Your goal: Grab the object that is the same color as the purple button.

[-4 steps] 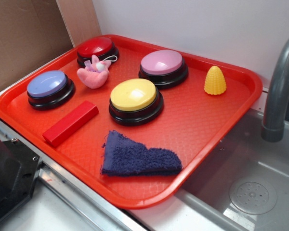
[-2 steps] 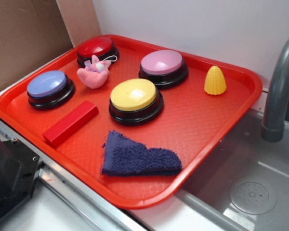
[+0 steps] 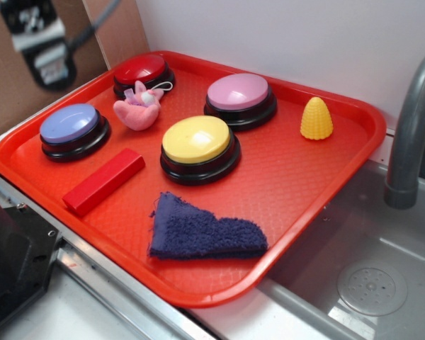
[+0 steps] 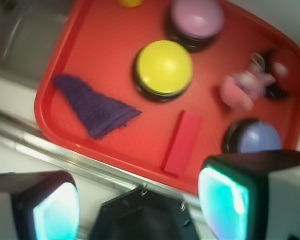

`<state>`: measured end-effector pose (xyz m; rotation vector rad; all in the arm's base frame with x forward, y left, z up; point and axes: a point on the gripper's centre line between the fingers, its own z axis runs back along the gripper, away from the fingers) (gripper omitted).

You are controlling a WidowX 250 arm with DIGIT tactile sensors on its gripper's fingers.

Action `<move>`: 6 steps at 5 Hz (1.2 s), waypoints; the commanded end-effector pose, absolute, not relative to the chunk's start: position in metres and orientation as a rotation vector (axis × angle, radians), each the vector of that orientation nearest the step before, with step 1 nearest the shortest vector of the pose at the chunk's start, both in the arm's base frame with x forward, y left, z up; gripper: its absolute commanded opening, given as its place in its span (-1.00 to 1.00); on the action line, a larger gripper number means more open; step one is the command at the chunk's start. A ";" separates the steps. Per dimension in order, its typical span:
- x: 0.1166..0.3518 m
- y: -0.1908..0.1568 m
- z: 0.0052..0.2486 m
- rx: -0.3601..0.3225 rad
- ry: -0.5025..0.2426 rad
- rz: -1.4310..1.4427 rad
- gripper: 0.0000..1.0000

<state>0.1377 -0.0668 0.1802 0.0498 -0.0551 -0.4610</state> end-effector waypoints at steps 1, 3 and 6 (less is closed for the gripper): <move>0.156 -0.085 0.107 0.075 -0.003 -0.811 1.00; 0.170 -0.116 0.063 0.026 0.014 -0.956 1.00; 0.166 -0.148 0.012 0.047 0.069 -1.114 1.00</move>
